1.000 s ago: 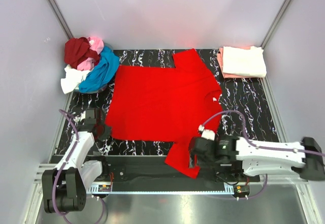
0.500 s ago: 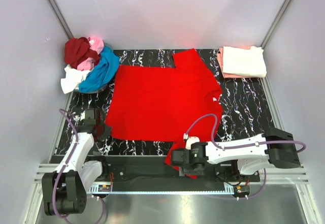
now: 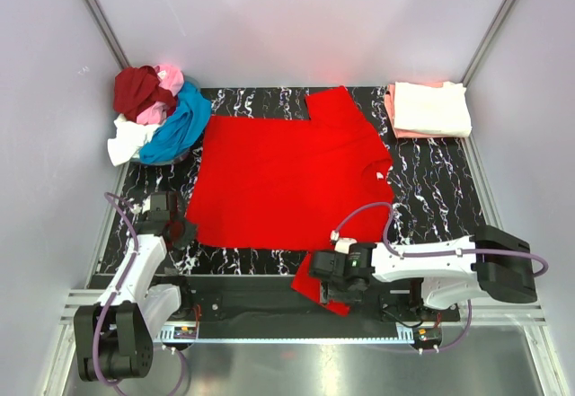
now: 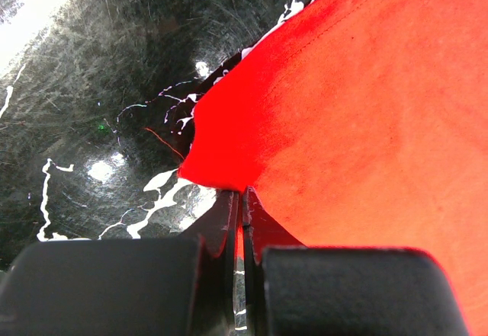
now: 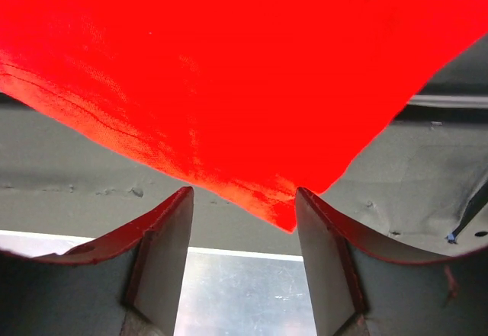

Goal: Fold and stack the t-shirts
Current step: Flatten the tshirt out, then fold the tshirt

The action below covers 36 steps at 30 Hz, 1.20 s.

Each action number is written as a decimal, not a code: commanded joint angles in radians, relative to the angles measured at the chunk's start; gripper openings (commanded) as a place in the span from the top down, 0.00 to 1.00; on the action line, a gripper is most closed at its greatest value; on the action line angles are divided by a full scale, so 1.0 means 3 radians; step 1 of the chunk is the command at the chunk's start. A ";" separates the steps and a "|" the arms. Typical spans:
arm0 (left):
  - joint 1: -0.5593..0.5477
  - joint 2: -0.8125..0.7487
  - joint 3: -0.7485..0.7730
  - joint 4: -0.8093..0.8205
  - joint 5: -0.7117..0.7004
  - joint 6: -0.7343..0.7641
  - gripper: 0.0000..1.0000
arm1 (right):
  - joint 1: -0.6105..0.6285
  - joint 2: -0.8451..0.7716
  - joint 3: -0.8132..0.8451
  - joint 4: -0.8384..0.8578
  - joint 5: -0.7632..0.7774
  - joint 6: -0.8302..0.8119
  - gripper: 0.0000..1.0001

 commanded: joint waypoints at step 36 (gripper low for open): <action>0.0003 -0.0056 0.0115 0.0150 0.0116 0.0112 1.00 | -0.0300 0.0377 0.0046 0.0225 -0.0323 -0.0579 0.85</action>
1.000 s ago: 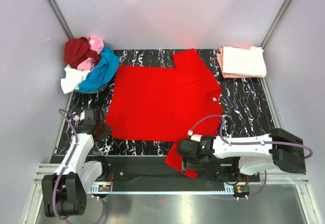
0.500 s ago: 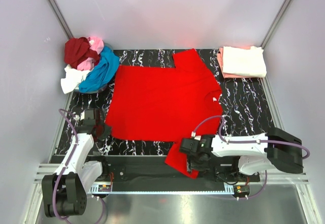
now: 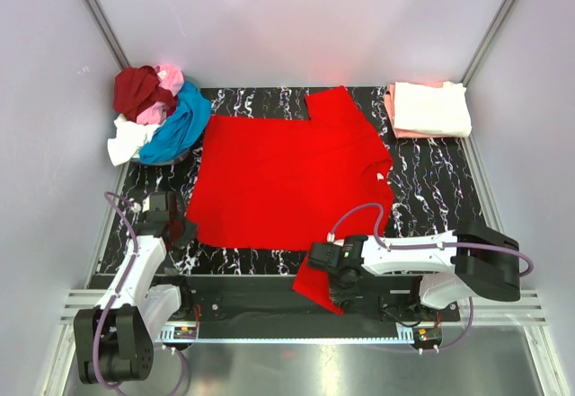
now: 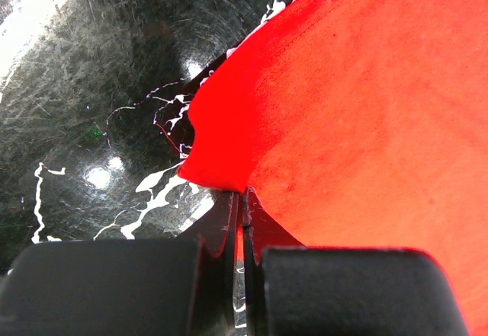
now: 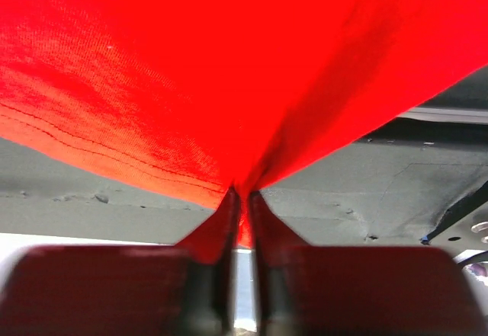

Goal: Fold and stack the t-shirts
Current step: Fold the tshirt

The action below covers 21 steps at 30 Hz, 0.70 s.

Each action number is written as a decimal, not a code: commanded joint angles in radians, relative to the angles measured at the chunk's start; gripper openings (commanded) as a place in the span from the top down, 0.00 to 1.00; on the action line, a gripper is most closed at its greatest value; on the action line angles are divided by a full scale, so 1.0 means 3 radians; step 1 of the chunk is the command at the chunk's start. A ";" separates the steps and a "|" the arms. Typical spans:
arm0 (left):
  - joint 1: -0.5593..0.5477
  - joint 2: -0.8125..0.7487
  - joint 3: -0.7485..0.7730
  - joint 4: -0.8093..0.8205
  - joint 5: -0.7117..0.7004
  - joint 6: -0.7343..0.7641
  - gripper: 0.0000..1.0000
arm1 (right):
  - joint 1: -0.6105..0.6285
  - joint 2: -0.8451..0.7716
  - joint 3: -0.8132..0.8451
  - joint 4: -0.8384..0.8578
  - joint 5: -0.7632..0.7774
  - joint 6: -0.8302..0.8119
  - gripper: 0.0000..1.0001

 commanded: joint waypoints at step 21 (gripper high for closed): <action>0.0003 -0.0295 0.0530 -0.0361 0.0222 0.0089 1.00 | -0.0857 -0.1007 0.1194 -0.1497 0.1521 -0.0318 1.00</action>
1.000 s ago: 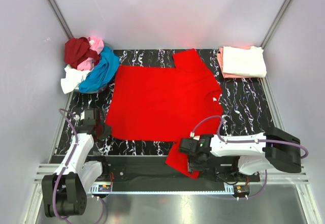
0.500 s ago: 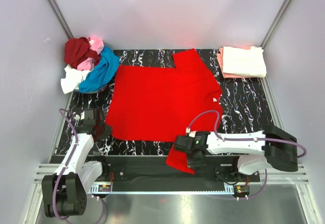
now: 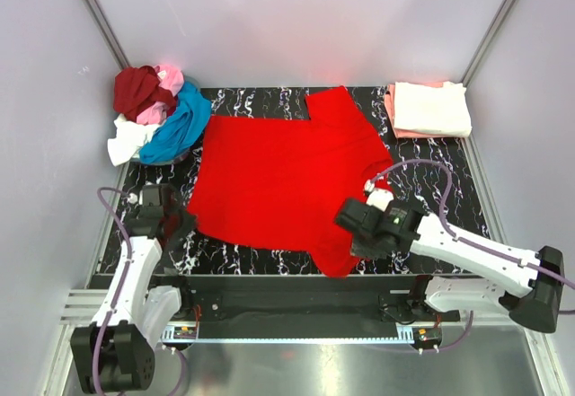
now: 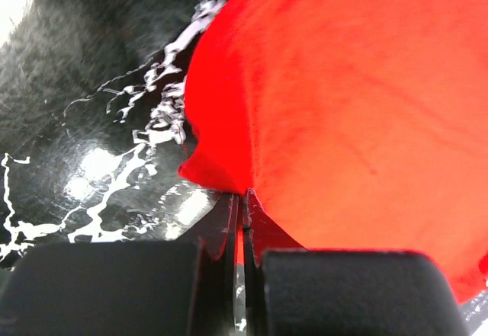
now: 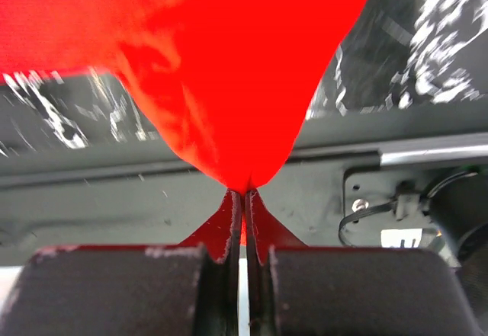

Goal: Fold and stack the t-shirts
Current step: Fold the tshirt

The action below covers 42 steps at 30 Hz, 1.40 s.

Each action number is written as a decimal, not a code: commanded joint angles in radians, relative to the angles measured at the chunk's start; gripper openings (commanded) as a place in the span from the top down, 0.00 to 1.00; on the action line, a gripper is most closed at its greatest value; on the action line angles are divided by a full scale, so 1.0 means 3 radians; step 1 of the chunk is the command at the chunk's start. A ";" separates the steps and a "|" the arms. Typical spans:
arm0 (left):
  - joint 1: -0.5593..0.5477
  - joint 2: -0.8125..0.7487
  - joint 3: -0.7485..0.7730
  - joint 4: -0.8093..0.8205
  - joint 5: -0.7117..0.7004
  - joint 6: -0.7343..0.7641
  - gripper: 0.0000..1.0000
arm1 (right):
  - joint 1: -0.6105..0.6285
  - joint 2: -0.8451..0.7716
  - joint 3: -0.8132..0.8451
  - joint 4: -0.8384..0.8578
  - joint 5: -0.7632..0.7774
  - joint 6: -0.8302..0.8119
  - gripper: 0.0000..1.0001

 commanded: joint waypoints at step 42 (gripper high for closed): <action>-0.0135 0.2868 0.2387 -0.0021 0.0106 0.1003 1.00 | -0.2689 0.2466 0.2856 0.0209 -0.0215 -0.2490 1.00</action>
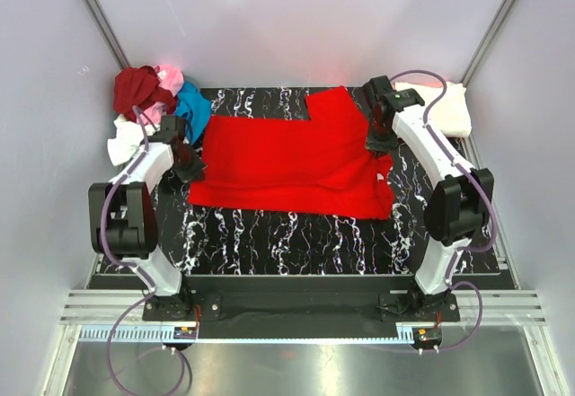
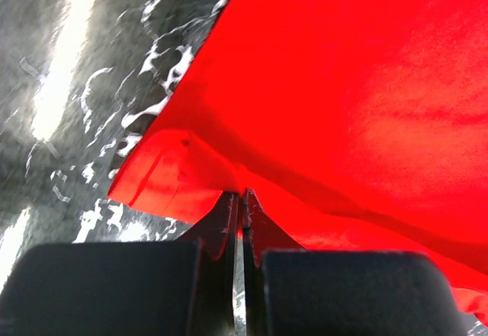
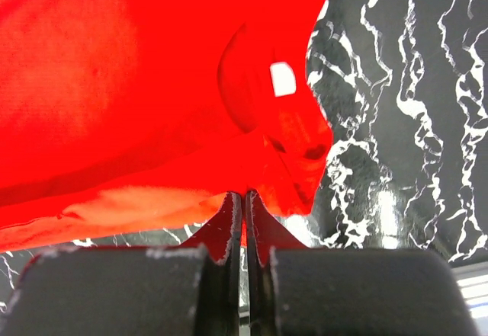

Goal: Fold and stack the t-shirts
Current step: Fold the tshirt

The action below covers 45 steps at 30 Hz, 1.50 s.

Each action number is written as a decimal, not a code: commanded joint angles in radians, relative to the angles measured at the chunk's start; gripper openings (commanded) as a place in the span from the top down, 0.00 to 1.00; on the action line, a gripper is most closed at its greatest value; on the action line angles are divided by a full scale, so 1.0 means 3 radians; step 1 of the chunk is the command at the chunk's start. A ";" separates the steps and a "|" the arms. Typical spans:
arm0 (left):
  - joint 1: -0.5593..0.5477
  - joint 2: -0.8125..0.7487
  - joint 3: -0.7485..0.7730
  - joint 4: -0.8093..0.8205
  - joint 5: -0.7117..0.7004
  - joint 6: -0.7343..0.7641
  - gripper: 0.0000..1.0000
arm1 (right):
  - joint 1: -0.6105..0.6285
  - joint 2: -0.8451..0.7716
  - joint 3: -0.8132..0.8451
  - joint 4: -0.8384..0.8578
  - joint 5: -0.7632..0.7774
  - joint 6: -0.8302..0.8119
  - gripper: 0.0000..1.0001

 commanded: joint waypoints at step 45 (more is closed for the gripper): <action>-0.0078 -0.0788 -0.1396 0.0725 -0.0381 -0.0218 0.04 | -0.0651 -0.1141 -0.2801 0.1649 -0.1555 0.0594 0.26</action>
